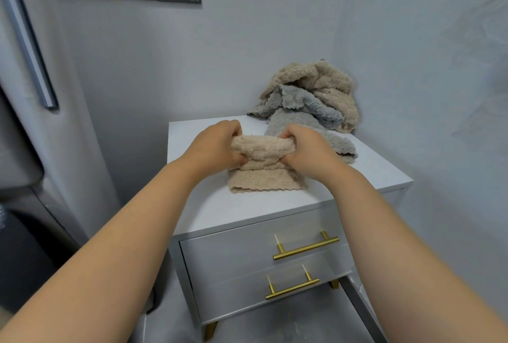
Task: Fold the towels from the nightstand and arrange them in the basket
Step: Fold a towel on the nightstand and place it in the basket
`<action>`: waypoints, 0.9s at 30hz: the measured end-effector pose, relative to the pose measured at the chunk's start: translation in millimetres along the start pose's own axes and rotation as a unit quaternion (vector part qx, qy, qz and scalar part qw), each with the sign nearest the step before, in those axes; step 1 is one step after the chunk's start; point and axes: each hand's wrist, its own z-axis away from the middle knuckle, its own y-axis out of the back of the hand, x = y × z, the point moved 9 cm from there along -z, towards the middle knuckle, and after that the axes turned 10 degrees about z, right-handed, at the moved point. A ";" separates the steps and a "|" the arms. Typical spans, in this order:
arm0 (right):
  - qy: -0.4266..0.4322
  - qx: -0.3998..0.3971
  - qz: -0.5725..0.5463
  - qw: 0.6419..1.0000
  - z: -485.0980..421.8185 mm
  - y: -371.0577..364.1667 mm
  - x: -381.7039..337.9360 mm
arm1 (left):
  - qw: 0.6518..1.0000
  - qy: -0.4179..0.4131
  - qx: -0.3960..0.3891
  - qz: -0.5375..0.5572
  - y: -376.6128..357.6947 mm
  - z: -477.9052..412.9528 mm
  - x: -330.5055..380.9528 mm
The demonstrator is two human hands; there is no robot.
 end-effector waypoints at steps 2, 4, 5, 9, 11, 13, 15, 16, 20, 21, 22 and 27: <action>-0.002 0.010 0.017 1.000 -0.5 0.9 2.2 | 0.999 -0.033 -0.001 -0.023 -2.3 0.9 6.8; -0.001 -0.001 0.026 1.000 -0.5 -0.9 4.2 | 0.998 -0.044 -0.034 -0.038 -7.7 1.4 8.9; 0.002 -0.014 0.027 1.000 0.0 -2.8 4.8 | 0.997 -0.042 -0.056 -0.041 -10.1 2.0 9.0; 0.017 -0.066 0.035 0.997 1.3 -9.0 5.1 | 0.990 -0.022 -0.132 -0.039 -14.8 5.6 6.4; 0.018 -0.084 0.045 0.995 2.0 -10.0 5.6 | 0.984 -0.007 -0.172 -0.040 -16.6 9.0 5.1; 0.019 -0.104 0.058 0.993 3.7 -10.4 4.6 | 0.974 0.016 -0.222 -0.053 -17.5 13.6 2.4; 0.018 -0.141 0.068 0.987 6.8 -12.4 4.2 | 0.965 0.041 -0.258 -0.039 -16.3 17.7 0.5; 0.017 -0.162 0.071 0.984 8.9 -13.0 4.2 | 0.965 0.049 -0.257 -0.024 -14.3 17.5 0.6; 0.012 -0.170 0.013 0.985 10.5 -3.9 2.0 | 0.980 0.060 -0.190 0.002 -8.2 12.2 4.4; 0.001 -0.149 -0.012 0.989 8.5 0.0 3.4 | 0.981 0.058 -0.183 -0.008 -11.1 11.8 6.1; -0.008 -0.128 -0.025 0.991 6.8 3.3 5.3 | 0.982 0.051 -0.181 -0.019 -15.0 11.3 8.4; -0.005 -0.162 -0.006 0.987 9.3 -12.8 4.2 | 0.984 0.016 -0.178 -0.026 -26.6 8.6 15.1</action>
